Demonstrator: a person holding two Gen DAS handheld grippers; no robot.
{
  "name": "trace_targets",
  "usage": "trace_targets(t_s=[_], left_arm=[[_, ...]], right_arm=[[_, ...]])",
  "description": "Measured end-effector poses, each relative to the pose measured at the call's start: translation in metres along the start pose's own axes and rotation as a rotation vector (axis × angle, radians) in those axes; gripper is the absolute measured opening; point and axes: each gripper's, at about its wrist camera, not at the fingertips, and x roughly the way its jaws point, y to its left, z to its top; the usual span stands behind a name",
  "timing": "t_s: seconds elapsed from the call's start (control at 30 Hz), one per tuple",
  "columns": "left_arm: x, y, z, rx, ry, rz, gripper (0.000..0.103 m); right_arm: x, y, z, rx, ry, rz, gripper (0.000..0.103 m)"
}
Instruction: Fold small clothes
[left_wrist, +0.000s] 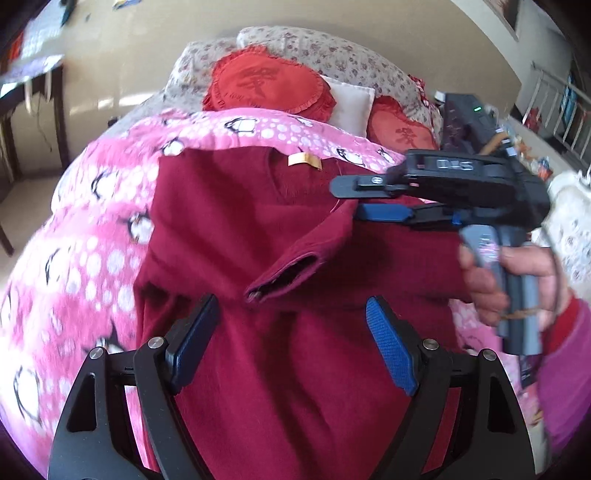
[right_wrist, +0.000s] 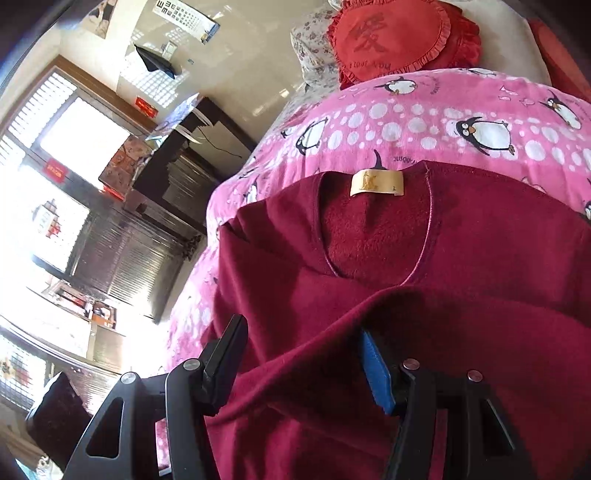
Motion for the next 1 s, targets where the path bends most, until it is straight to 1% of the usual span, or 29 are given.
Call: trace_targets(t_s=[0.07, 0.13, 0.23, 0.27, 0.33, 0.4, 0.43, 0.47, 0.5, 0.57, 0.6, 0.63, 0.73, 0.8, 0.83, 0.93, 1.0], left_arm=[[0.014, -0.004, 0.008, 0.047, 0.003, 0.031, 0.082], [0.026, -0.003, 0.017, 0.068, 0.006, 0.053, 0.082], [0.044, 0.004, 0.031, 0.049, 0.016, 0.063, 0.082], [0.049, 0.007, 0.037, 0.036, 0.026, 0.057, 0.082], [0.059, 0.012, 0.046, 0.018, 0.040, 0.040, 0.081], [0.071, 0.016, 0.054, -0.011, 0.082, 0.022, 0.062], [0.077, 0.018, 0.058, -0.027, 0.114, 0.008, 0.037], [0.083, 0.021, 0.063, -0.046, 0.155, 0.015, 0.020], [0.085, 0.024, 0.066, -0.072, 0.180, 0.019, 0.014], [0.079, 0.029, 0.074, -0.128, 0.194, -0.030, 0.009], [0.072, 0.029, 0.077, -0.137, 0.190, -0.050, 0.007], [0.063, 0.028, 0.081, -0.138, 0.182, -0.063, 0.007], [0.041, 0.032, 0.090, -0.140, 0.162, -0.081, 0.006], [0.032, 0.042, 0.093, -0.160, 0.148, -0.062, 0.006], [0.028, 0.048, 0.094, -0.171, 0.140, -0.049, 0.006], [0.026, 0.076, 0.093, -0.239, 0.134, 0.005, 0.006], [0.031, 0.092, 0.088, -0.282, 0.143, 0.045, 0.006]], right_arm=[[-0.016, -0.002, -0.007, 0.000, -0.013, -0.017, 0.057], [-0.037, -0.007, -0.016, 0.006, -0.035, -0.014, 0.057], [-0.068, -0.017, -0.032, 0.021, -0.075, -0.021, 0.057], [-0.078, -0.021, -0.038, 0.028, -0.093, -0.029, 0.057], [-0.102, -0.033, -0.049, 0.044, -0.135, -0.087, 0.057], [-0.122, -0.045, -0.059, 0.058, -0.184, -0.148, 0.057], [-0.132, -0.054, -0.064, 0.075, -0.209, -0.178, 0.058], [-0.139, -0.061, -0.066, 0.085, -0.236, -0.205, 0.058], [-0.145, -0.072, -0.069, 0.114, -0.245, -0.231, 0.058], [-0.151, -0.088, -0.071, 0.156, -0.244, -0.304, 0.058], [-0.153, -0.094, -0.071, 0.159, -0.244, -0.331, 0.058], [-0.154, -0.095, -0.071, 0.148, -0.245, -0.346, 0.058], [-0.155, -0.096, -0.070, 0.115, -0.240, -0.354, 0.057], [-0.147, -0.095, -0.064, 0.111, -0.221, -0.403, 0.057], [-0.145, -0.095, -0.062, 0.113, -0.223, -0.407, 0.057], [-0.144, -0.089, -0.060, 0.130, -0.262, -0.361, 0.057], [-0.145, -0.088, -0.058, 0.133, -0.271, -0.362, 0.057]])
